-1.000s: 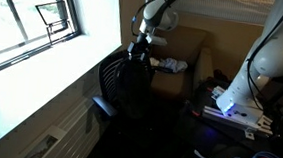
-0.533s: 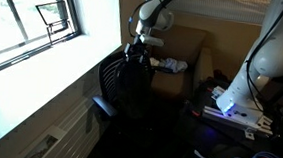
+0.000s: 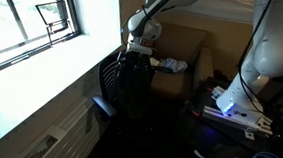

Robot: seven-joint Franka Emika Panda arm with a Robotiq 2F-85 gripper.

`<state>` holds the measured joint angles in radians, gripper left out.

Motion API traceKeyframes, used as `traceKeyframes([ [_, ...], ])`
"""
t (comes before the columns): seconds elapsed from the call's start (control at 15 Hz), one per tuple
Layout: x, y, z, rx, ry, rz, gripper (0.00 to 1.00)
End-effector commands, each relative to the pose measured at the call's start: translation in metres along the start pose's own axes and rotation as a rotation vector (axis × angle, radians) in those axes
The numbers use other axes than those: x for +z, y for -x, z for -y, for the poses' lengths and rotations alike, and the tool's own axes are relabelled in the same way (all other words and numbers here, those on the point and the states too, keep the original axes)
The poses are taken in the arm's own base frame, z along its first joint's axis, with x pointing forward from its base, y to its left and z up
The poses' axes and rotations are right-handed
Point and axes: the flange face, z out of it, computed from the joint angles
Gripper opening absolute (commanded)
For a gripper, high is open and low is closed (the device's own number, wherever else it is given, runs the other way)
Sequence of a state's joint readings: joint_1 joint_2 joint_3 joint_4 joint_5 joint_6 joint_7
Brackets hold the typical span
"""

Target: Take the bag on the chair and put it on the couch

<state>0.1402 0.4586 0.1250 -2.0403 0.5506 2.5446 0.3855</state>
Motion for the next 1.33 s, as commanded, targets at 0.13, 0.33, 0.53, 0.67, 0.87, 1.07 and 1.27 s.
traceKeyframes([
  [0.13,-0.02,-0.024,-0.003,0.17,-0.1,-0.246,1.0],
  [0.33,-0.026,-0.03,-0.003,0.182,-0.107,-0.277,1.0],
  [0.53,-0.025,-0.033,-0.005,0.19,-0.107,-0.288,1.0],
  [0.67,-0.022,-0.034,-0.005,0.201,-0.111,-0.288,1.0],
  [0.87,-0.015,-0.053,-0.022,0.284,-0.108,-0.34,1.0],
  [1.07,-0.019,-0.049,-0.023,0.272,-0.102,-0.322,1.0],
  [1.27,-0.009,-0.05,-0.025,0.273,-0.091,-0.289,0.94],
])
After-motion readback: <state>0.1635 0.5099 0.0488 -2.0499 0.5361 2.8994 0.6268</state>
